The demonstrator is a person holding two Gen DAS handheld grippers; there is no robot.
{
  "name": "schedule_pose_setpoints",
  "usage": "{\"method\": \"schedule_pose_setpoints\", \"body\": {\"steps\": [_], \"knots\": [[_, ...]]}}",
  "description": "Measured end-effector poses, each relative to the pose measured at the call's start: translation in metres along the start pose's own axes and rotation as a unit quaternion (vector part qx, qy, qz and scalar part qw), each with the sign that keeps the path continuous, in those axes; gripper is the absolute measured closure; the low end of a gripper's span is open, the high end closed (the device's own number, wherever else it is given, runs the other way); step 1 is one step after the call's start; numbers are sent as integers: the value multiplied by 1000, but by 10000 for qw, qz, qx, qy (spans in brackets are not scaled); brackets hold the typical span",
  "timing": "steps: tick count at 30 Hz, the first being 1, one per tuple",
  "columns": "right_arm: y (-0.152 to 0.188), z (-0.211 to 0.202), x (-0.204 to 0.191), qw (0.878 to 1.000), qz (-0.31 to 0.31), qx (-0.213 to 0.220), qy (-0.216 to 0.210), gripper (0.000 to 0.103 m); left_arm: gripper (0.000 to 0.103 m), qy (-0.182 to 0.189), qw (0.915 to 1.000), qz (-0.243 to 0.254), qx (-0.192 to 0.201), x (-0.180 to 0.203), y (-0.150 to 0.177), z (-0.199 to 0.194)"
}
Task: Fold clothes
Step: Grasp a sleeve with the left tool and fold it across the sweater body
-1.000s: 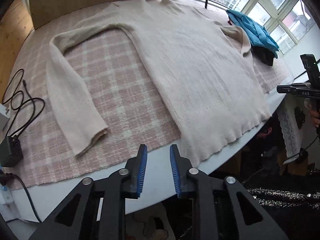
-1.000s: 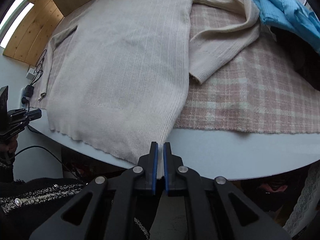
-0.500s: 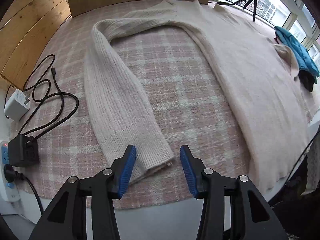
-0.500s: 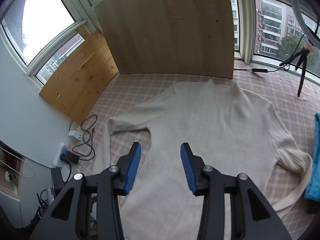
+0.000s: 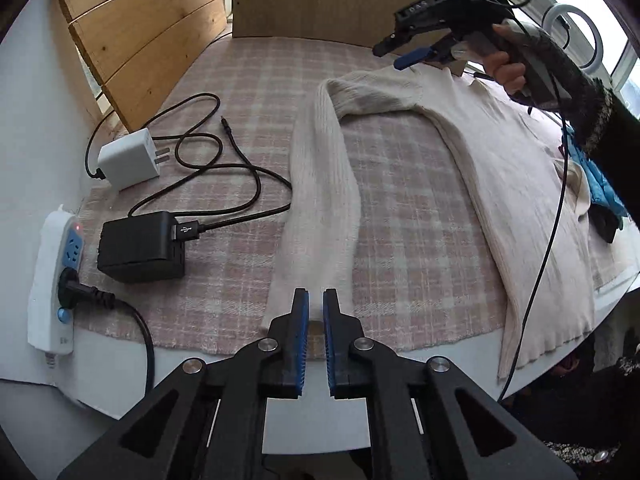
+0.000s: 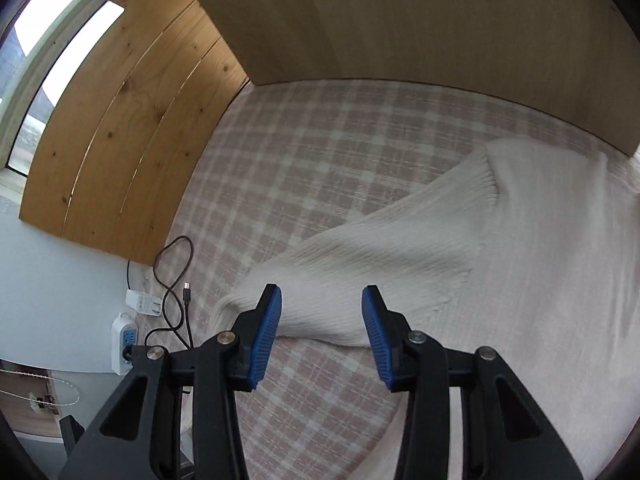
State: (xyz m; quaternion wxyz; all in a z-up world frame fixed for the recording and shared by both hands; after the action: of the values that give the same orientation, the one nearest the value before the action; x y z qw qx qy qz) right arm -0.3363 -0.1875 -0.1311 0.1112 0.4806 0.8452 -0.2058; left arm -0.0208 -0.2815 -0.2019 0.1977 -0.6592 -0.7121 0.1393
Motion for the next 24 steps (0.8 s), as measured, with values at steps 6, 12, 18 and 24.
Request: {"method": "schedule_pose_setpoints", "body": {"steps": [6, 12, 18, 24], "knots": [[1, 58, -28, 9904, -825, -689, 874, 62, 69, 275, 9974, -633, -192, -26, 23, -4], [1, 59, -32, 9887, -986, -753, 845, 62, 69, 63, 9977, -472, -486, -16, 12, 39], [-16, 40, -27, 9938, -665, -585, 666, 62, 99, 92, 9994, -52, -323, 2, 3, 45], [-35, 51, -38, 9942, -466, -815, 528, 61, 99, -238, 9969, -228, 721, -30, -8, -53]]}}
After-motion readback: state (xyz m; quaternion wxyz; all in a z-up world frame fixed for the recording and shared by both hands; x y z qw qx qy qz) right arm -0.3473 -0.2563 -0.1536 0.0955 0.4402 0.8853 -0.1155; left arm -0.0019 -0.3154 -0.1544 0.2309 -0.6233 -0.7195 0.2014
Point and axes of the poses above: each gripper's, at about its wrist camera, not at the fingertips, and z roughly the way its jaws point, x to its right, y to its underside, the point moved 2 cm from there along z, roughly the way its jaws point, and after that the axes turned 1 degree about x, right-handed, at the moved point
